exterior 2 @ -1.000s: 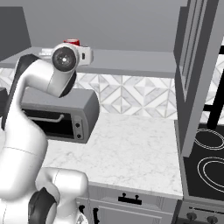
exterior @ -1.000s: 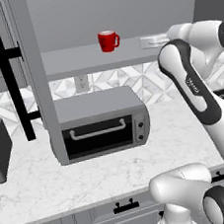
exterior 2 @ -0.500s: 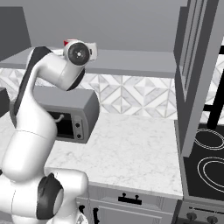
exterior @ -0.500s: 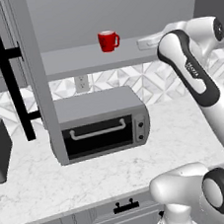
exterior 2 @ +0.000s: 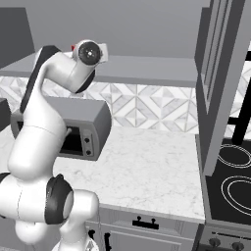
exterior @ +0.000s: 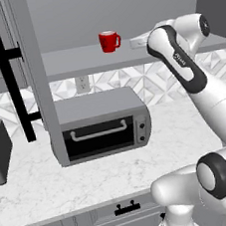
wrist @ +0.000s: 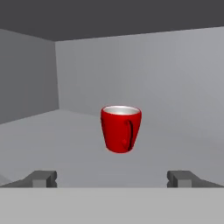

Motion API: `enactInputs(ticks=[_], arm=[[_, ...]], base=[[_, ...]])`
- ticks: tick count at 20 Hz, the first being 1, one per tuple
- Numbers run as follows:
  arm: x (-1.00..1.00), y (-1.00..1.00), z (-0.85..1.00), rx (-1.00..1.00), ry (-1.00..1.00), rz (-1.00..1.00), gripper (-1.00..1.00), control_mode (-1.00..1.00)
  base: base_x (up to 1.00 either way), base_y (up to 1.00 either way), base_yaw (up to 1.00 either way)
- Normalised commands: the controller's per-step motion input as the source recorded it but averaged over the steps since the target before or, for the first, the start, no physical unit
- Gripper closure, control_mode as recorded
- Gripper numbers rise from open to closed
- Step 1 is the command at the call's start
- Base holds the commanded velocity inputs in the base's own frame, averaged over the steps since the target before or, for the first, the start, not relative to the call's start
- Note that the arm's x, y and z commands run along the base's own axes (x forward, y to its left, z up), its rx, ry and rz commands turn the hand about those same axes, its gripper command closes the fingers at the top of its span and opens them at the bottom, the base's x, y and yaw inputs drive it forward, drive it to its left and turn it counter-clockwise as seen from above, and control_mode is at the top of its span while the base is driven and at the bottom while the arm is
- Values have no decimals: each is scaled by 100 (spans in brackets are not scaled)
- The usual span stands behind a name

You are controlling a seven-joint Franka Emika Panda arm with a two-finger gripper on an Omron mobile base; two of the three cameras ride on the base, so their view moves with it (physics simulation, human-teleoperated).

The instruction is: Gather all objects into one cabinet and sort the glasses and bowls to opposite sides.

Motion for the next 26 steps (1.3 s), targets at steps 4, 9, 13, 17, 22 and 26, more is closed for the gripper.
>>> enactInputs(ticks=[4,9,13,17,22,26], arm=[[36,4,0,0,0,0,-100,-100],[34,0,0,0,0,0,-100,-100],[31,0,0,0,0,0,-100,-100],[40,0,0,0,0,0,-100,-100],[31,0,-7,0,0,0,-100,-100],[21,0,-13,0,0,0,-100,-100]], base=[[0,0,0],[0,0,0],[0,0,0],[0,0,0],[0,0,0],[0,0,0]])
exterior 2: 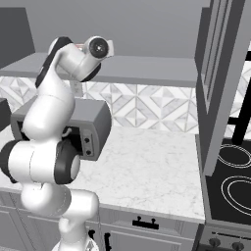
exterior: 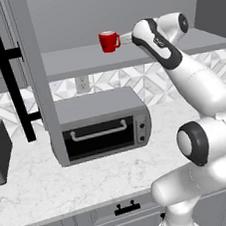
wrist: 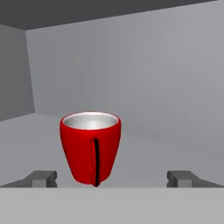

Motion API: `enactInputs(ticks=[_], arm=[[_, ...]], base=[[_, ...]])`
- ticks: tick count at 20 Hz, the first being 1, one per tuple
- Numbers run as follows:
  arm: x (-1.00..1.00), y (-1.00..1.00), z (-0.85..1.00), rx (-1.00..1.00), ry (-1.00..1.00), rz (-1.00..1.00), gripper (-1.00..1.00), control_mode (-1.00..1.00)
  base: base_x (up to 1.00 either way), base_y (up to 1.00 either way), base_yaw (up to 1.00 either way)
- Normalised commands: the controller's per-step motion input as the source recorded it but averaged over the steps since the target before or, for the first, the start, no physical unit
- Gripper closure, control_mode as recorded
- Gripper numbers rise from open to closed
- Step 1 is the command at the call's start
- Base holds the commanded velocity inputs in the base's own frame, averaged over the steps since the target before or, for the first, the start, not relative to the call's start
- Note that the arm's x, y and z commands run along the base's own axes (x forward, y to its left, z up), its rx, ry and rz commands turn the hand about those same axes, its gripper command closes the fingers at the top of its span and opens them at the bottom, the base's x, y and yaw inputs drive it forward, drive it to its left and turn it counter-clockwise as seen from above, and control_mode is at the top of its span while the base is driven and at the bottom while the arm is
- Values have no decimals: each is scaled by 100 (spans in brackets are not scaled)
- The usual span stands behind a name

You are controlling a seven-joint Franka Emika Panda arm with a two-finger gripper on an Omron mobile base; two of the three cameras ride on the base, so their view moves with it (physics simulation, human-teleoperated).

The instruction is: Gather all objects into one cabinet and sort the glasses and bowls to opposite sides.

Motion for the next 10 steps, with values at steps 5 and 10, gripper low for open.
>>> enactInputs(ticks=[5,10], arm=[[23,0,0,0,0,0,-100,-100],[16,10,0,0,0,0,-100,-100]], base=[[0,0,0],[0,0,0]])
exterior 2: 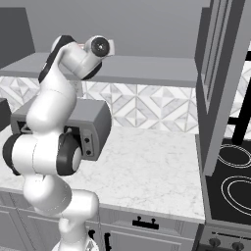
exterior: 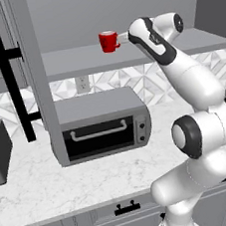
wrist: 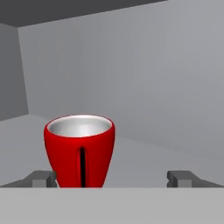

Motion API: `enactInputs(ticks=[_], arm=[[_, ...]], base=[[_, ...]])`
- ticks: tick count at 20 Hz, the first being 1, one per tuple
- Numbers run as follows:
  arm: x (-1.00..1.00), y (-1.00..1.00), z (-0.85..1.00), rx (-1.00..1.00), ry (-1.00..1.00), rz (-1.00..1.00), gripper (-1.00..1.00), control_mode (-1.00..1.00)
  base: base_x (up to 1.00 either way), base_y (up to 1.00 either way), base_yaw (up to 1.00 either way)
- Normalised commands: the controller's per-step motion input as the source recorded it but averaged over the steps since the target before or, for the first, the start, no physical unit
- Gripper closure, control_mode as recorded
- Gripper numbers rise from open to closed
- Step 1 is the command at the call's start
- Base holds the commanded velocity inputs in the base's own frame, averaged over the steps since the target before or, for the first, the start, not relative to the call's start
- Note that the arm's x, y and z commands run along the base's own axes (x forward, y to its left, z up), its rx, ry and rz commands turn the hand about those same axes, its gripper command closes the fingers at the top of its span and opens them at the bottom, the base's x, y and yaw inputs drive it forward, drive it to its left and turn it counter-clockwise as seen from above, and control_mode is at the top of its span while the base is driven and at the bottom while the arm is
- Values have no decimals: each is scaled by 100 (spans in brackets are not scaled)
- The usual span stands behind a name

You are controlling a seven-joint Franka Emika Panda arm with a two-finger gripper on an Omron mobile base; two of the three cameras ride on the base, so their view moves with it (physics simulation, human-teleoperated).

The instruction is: Gather all objects into one cabinet and sort the glasses and bowls to opposite sides.

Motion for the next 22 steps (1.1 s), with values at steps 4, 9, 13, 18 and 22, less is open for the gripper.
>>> enactInputs(ticks=[4,9,13,18,22], arm=[[0,21,0,0,0,0,-100,-100],[0,19,0,0,0,0,-100,-100],[5,8,0,0,0,0,-100,-100],[2,0,-3,0,0,0,-100,-100],[2,1,-14,0,0,0,-100,-100]], base=[[0,0,0],[0,0,0],[0,0,0],[0,0,0],[0,0,0]])
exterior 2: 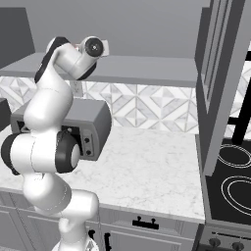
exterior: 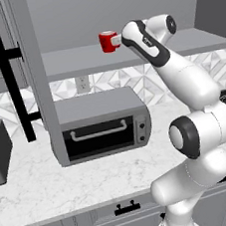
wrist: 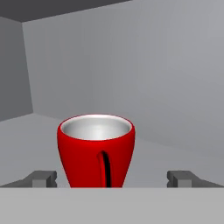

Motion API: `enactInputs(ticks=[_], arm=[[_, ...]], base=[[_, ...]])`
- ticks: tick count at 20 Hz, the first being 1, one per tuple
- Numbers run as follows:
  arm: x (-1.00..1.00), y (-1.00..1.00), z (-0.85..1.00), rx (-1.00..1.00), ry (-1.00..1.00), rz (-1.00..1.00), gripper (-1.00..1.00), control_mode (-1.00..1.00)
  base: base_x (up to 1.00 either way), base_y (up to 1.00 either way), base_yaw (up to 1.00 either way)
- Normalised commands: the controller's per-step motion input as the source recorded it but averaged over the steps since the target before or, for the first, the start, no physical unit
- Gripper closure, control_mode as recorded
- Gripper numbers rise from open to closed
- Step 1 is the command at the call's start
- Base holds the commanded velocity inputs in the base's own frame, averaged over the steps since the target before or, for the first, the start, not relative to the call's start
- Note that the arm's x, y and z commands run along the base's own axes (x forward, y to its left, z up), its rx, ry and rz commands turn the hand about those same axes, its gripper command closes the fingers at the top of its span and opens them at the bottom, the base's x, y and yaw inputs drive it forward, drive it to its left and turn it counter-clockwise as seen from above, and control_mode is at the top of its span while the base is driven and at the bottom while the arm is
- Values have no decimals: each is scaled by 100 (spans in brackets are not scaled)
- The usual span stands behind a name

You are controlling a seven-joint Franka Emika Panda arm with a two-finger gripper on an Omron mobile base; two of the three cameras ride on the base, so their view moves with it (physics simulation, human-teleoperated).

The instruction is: Gather all objects into one cabinet and sort the glasses and bowls to opposite sides.

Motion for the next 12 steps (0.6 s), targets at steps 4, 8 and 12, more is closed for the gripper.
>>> enactInputs(ticks=[4,8,12], arm=[[5,7,-13,0,0,0,-100,-100],[10,0,-4,0,0,0,-100,-100],[9,0,0,0,0,0,-100,-100]], base=[[0,0,0],[0,0,0],[0,0,0]])
